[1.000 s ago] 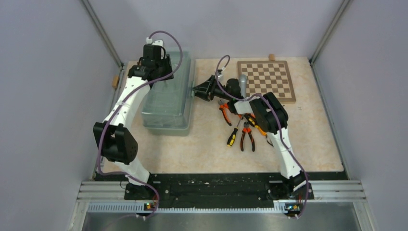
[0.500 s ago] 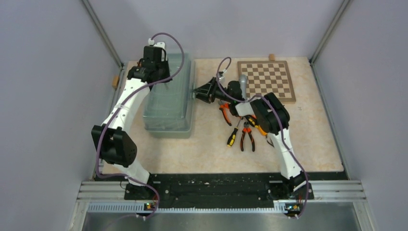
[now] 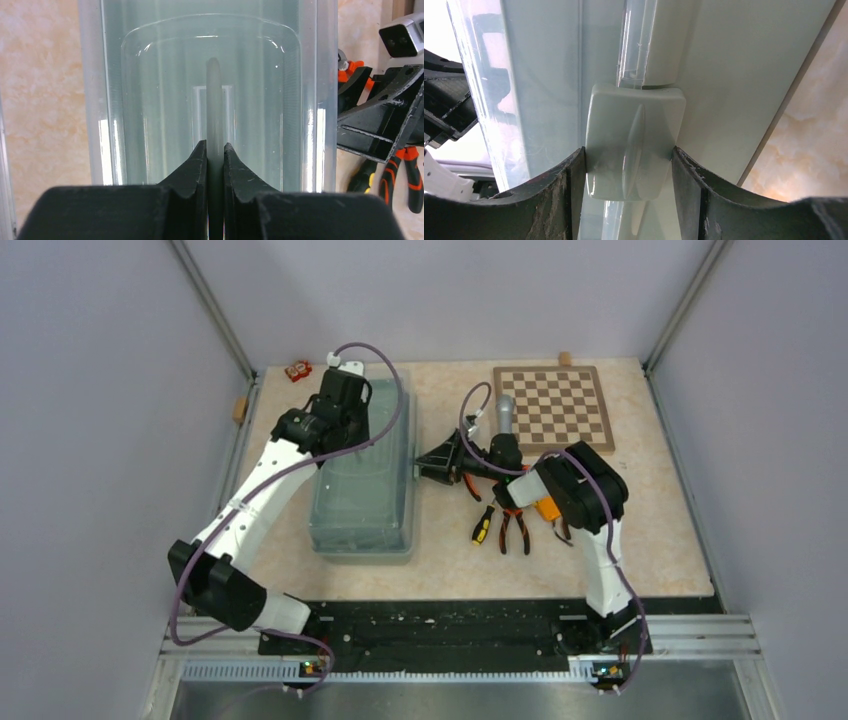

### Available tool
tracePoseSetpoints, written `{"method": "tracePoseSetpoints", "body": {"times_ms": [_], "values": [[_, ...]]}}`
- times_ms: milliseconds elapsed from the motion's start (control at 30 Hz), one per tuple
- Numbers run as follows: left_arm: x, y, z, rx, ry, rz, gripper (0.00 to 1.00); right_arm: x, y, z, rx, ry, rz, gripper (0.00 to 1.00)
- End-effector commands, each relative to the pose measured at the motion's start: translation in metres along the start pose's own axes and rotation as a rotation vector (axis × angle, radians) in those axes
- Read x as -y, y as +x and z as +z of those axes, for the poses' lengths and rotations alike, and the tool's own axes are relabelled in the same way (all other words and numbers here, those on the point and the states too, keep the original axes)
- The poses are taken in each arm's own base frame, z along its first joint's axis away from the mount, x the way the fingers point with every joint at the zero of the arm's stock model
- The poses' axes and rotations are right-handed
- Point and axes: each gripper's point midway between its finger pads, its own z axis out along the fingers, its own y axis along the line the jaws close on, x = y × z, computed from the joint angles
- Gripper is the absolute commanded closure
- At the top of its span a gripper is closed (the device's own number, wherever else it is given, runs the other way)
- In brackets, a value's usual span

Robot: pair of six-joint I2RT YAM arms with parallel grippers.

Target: Pack the tool kit

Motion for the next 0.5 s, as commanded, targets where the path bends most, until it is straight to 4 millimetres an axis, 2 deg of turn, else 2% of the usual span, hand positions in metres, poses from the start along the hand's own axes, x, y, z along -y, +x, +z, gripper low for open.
{"method": "tracePoseSetpoints", "body": {"times_ms": [0,100,200,467], "values": [[0.038,0.003,-0.033,0.032,0.182,-0.08,1.0,-0.053,0.014,0.003,0.0,-0.152,-0.099,0.57],[0.04,0.008,-0.033,0.02,0.191,-0.083,1.0,-0.05,0.016,0.001,0.005,-0.168,-0.091,0.5],[0.046,0.01,-0.032,0.01,0.21,-0.078,1.0,-0.052,0.016,0.003,-0.001,-0.194,-0.092,0.47],[0.052,0.019,-0.022,-0.019,0.218,-0.065,1.0,-0.073,0.02,0.008,-0.054,-0.277,-0.112,0.37]]}}
